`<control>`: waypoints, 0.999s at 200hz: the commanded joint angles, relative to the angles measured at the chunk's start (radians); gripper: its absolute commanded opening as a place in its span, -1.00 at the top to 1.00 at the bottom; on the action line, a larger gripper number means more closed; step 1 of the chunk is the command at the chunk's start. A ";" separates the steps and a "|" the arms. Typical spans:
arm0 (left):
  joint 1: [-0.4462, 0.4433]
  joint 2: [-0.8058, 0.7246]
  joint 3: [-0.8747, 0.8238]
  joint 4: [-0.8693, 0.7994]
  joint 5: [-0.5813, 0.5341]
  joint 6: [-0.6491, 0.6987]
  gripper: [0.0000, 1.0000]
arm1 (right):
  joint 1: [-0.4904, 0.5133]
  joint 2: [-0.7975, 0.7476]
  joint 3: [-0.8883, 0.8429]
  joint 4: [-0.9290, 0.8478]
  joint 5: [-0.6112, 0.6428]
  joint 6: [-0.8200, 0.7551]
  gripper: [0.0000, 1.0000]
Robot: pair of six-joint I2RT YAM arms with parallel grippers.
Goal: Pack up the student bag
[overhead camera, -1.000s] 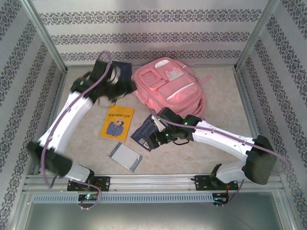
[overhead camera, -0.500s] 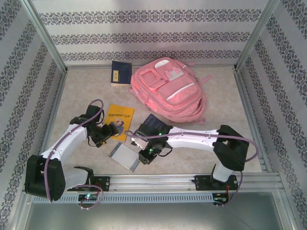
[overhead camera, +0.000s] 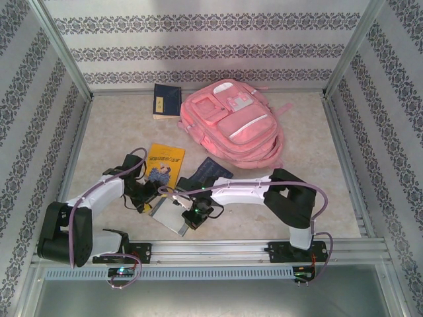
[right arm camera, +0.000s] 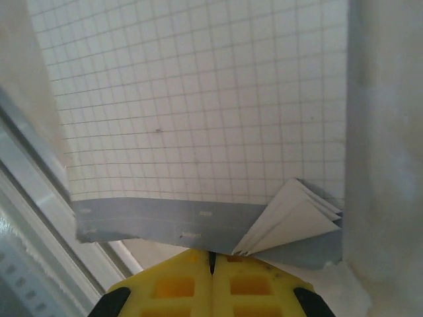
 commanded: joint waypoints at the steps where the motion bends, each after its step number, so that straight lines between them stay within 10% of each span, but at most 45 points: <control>1: 0.012 0.000 -0.027 0.028 0.028 -0.006 -0.54 | -0.035 0.014 0.035 -0.004 0.044 0.037 1.00; 101: 0.010 -0.144 -0.138 0.065 0.154 -0.137 -0.50 | -0.211 -0.059 0.006 0.005 -0.056 0.146 1.00; 157: 0.001 -0.210 -0.206 0.051 0.188 -0.169 -0.47 | -0.225 -0.126 -0.119 0.095 -0.329 0.233 0.07; 200: -0.009 -0.219 -0.220 0.064 0.200 -0.178 -0.46 | -0.227 -0.079 -0.120 0.064 -0.244 0.226 -0.08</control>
